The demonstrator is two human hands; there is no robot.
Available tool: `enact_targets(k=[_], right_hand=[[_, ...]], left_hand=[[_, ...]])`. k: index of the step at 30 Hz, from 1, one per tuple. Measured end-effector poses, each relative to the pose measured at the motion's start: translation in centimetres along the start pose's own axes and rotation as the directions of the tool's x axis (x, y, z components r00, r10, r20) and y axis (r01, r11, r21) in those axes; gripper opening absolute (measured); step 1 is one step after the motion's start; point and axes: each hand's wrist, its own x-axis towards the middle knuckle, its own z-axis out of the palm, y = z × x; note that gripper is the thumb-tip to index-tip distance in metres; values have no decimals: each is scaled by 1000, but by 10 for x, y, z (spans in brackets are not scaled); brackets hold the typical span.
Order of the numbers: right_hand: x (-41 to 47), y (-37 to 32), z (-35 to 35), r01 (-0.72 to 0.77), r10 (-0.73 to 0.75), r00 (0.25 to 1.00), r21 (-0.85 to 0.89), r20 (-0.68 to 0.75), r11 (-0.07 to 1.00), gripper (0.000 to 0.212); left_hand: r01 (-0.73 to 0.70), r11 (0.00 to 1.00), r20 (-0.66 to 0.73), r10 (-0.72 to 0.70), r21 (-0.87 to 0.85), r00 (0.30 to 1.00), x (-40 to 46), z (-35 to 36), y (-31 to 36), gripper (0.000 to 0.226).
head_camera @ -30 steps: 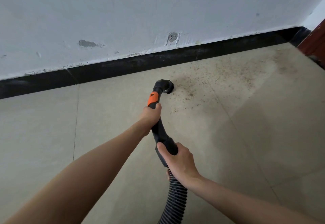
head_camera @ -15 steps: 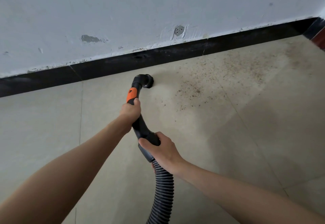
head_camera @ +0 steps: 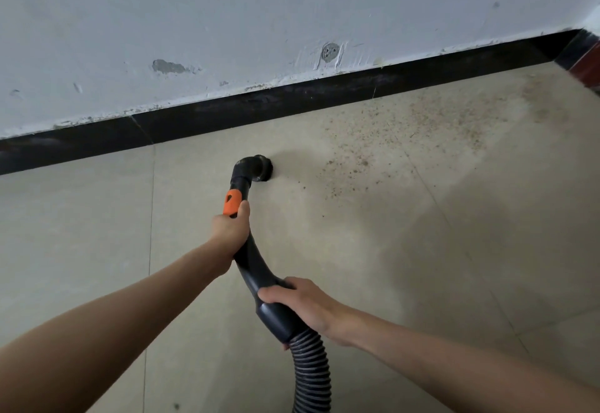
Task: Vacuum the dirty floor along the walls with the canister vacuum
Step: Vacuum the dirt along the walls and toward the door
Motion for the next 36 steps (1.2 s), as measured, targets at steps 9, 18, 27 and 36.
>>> enact_targets(k=[9,18,27,36], right_hand=[[-4,13,-1,47,-102,961,-215,-256,976,35],[-12,20,-12,69,-115,859,-110,-498,992,40],[-1,9,-33,90,-104,843,-52,-527,995,41],[14,-2,-16,106,-156,939,-173,-306,979,39]], left_hand=[[-33,999,25,33,14,999,-13,27,1,37],[-102,987,165,80,128,983,-20,63,24,39],[-172,968,193,136,182,972,-11,80,49,41],[-6,1000,210,4,12,978,2,18,42,49]])
